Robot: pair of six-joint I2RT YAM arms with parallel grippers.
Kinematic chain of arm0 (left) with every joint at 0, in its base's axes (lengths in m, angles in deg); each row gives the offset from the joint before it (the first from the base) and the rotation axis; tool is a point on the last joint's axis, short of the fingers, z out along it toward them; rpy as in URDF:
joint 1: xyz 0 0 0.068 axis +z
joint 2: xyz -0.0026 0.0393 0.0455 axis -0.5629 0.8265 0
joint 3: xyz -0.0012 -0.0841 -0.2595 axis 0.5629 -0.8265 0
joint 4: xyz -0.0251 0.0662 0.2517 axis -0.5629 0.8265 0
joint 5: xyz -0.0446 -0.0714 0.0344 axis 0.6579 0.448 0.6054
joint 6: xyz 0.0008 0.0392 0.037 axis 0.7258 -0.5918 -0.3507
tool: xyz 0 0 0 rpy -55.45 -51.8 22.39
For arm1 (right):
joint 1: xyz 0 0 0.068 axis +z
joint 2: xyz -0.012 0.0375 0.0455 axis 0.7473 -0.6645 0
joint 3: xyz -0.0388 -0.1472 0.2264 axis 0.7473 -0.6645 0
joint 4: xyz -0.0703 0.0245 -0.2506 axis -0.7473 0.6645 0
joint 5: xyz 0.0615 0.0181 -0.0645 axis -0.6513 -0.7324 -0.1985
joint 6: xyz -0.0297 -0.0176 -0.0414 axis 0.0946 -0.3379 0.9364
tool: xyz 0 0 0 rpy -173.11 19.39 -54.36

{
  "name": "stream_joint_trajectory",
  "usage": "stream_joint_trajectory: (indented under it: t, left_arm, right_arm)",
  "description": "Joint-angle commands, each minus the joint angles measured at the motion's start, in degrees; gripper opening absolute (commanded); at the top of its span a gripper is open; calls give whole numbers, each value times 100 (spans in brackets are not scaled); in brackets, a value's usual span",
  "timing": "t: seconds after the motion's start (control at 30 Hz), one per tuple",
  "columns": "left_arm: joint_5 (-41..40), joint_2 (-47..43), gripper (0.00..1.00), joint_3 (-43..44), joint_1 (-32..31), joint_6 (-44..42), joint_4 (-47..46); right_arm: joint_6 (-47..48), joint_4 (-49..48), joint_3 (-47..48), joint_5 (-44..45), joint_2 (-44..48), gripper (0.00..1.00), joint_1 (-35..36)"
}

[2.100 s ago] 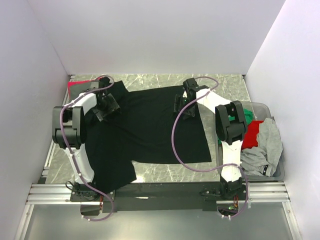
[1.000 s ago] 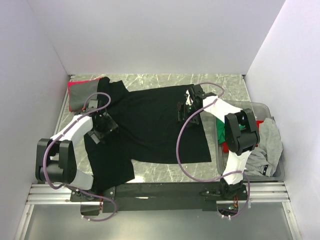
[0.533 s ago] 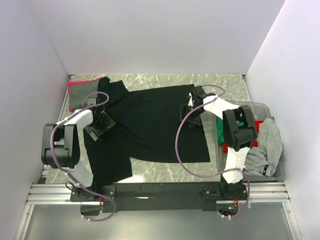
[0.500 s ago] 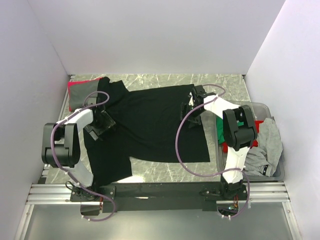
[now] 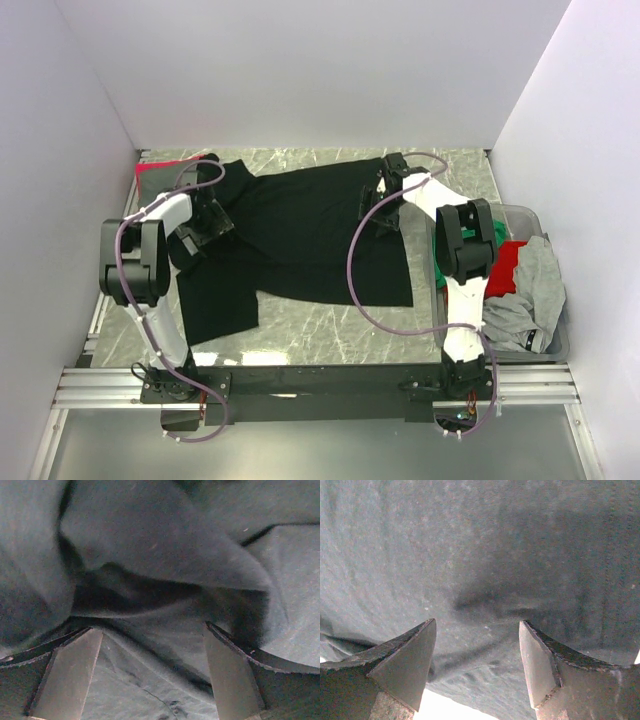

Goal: Fold and stack the t-shirts
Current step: Fold the tshirt

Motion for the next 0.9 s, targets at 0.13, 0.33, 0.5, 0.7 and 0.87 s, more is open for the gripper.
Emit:
stream_joint_trajectory:
  t: [0.13, 0.33, 0.5, 0.7, 0.87]
  left_arm:
    - [29, 691, 87, 509, 51, -396, -557]
    - [64, 376, 87, 580, 51, -440, -724]
    - [-155, -415, 88, 229, 7, -256, -891]
    - [-656, -2214, 88, -745, -168, 324, -970]
    - [-1411, -3315, 87, -1590, -265, 1351, -87]
  right_arm:
    - [2, 268, 1015, 467, -696, 74, -112]
    - [99, 488, 1544, 344, -794, 74, -113]
    - [248, 401, 1571, 81, -460, 74, -113]
    - [371, 436, 1466, -7, 146, 74, -113]
    - [240, 409, 1097, -174, 656, 74, -121]
